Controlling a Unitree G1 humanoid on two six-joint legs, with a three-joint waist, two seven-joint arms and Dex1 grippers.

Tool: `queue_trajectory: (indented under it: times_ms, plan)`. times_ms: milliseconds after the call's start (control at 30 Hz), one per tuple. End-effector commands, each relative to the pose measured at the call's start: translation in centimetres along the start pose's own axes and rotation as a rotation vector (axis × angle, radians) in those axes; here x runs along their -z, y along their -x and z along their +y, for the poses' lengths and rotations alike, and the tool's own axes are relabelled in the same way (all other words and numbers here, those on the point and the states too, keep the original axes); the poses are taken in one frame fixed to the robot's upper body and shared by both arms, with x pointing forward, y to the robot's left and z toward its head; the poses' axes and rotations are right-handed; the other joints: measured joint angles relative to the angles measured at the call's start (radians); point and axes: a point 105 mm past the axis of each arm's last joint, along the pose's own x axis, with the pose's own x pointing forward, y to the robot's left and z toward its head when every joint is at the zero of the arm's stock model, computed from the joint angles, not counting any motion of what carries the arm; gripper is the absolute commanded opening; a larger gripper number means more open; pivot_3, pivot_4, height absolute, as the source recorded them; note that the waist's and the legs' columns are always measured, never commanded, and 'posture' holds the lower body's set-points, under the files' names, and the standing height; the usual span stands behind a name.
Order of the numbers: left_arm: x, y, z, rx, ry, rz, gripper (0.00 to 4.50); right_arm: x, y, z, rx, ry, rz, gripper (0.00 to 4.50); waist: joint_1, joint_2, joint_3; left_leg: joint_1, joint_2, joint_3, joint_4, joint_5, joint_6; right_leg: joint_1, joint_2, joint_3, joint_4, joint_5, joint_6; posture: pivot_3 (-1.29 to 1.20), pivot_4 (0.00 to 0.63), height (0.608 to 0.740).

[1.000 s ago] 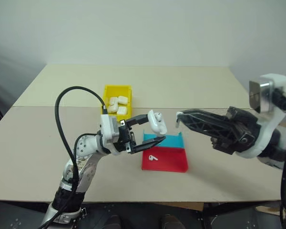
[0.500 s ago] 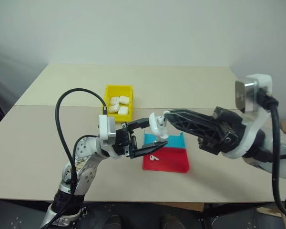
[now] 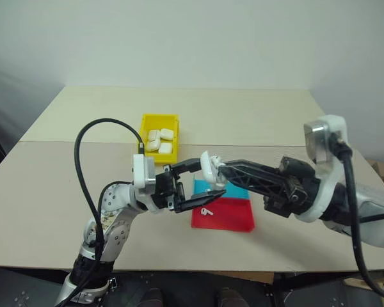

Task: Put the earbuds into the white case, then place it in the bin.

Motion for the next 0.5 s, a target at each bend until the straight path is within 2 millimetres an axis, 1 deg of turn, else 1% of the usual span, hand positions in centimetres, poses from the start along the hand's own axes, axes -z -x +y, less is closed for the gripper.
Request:
queue_trajectory:
  times_ms: [33, 300, 367, 400, 433, 467, 500]
  plan:
    - [-1.02, -0.12, -0.16, 0.007, -0.041, -0.033, 2.75, -0.26, 0.00, 0.80, -0.027, 0.014, -0.004, 0.59, 0.001, 0.000, 0.000, 0.000, 0.000, 0.000, 0.000, 0.000, 0.000, 0.000, 0.000, 0.000, 0.000, 0.000, 0.000, 0.00, 0.150, 0.740]
    - [-1.09, -0.20, -0.11, 0.005, -0.041, -0.034, 2.75, -0.39, 0.03, 1.00, 0.014, 0.086, 0.013, 0.59, 0.006, 0.000, 0.000, 0.000, 0.000, 0.000, 0.000, 0.000, 0.000, 0.000, 0.000, 0.000, 0.000, 0.000, 0.000, 0.00, 0.150, 0.740]
    - [-1.06, -0.24, -0.06, 0.002, -0.043, -0.032, 2.75, -0.20, -0.05, 1.00, 0.022, 0.105, 0.026, 1.35, 0.007, 0.000, 0.000, 0.000, 0.000, 0.000, 0.000, 0.000, 0.000, 0.000, 0.000, 0.000, 0.000, 0.000, 0.000, 0.00, 0.150, 0.740]
    - [-1.03, -0.23, -0.06, 0.002, -0.044, -0.030, 2.75, -0.22, -0.08, 0.85, 0.035, 0.109, 0.024, 1.59, 0.008, 0.000, 0.000, 0.000, 0.000, 0.000, 0.000, 0.000, 0.000, 0.000, 0.000, 0.000, 0.000, 0.000, 0.000, 0.00, 0.150, 0.740]
    - [-1.00, -0.22, -0.06, 0.003, -0.045, -0.028, 2.75, -0.27, -0.09, 0.71, 0.045, 0.106, 0.020, 1.95, 0.009, 0.000, 0.000, 0.000, 0.000, 0.000, 0.000, 0.000, 0.000, 0.000, 0.000, 0.000, 0.000, 0.000, 0.000, 0.00, 0.150, 0.740]
    - [-0.98, -0.22, -0.04, 0.002, -0.046, -0.028, 2.75, -0.28, -0.03, 0.67, 0.046, 0.108, 0.022, 2.18, 0.010, 0.000, 0.000, 0.000, 0.000, 0.000, 0.000, 0.000, 0.000, 0.000, 0.000, 0.000, 0.000, 0.000, 0.000, 0.00, 0.150, 0.740]
    - [-0.96, -0.23, -0.02, 0.001, -0.046, -0.028, 2.75, -0.30, 0.01, 0.65, 0.045, 0.110, 0.023, 2.18, 0.011, 0.000, 0.000, 0.000, 0.000, 0.000, 0.000, 0.000, 0.000, 0.000, 0.000, 0.000, 0.000, 0.000, 0.000, 0.00, 0.150, 0.740]
